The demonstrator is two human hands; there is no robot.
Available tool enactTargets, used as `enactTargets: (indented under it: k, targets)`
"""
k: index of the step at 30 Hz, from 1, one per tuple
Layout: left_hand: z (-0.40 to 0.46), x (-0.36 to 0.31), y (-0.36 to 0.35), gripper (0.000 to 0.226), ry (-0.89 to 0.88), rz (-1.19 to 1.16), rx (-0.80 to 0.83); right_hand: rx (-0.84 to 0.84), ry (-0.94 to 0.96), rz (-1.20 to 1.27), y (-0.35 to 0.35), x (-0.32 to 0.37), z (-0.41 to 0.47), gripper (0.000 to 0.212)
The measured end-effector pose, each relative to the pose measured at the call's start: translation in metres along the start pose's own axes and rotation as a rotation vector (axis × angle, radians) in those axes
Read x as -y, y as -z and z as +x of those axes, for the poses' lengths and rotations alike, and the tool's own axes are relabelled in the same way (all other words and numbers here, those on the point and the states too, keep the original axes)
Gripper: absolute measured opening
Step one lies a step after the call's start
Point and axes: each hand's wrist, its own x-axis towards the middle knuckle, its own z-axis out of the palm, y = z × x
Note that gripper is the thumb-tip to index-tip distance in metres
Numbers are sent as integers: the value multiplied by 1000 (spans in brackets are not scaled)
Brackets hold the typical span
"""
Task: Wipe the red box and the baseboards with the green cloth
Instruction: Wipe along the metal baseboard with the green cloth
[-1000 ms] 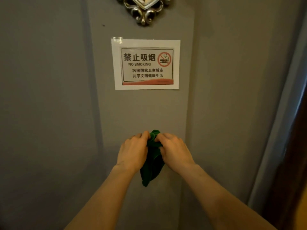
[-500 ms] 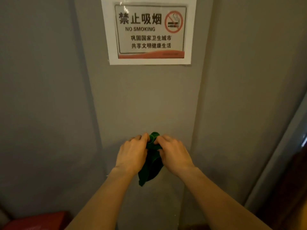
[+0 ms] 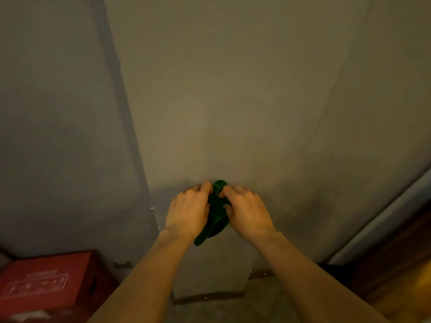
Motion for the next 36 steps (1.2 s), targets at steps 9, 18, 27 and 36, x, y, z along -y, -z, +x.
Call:
enactTargets:
  k: [9, 18, 27, 36]
  targets:
    - [-18, 14, -98, 26, 67, -32, 120, 151, 6, 85, -85, -46, -25, 28]
    - [-55, 31, -249, 28, 130, -26, 242, 264, -35, 173, -221, -106, -79, 28]
    - [-109, 72, -433, 32, 125, -129, 344, 374, -80, 202, -396, -155, -155, 23]
    - [-154, 127, -622, 37, 160, -127, 397, 389, -167, 232, -574, -198, -218, 19]
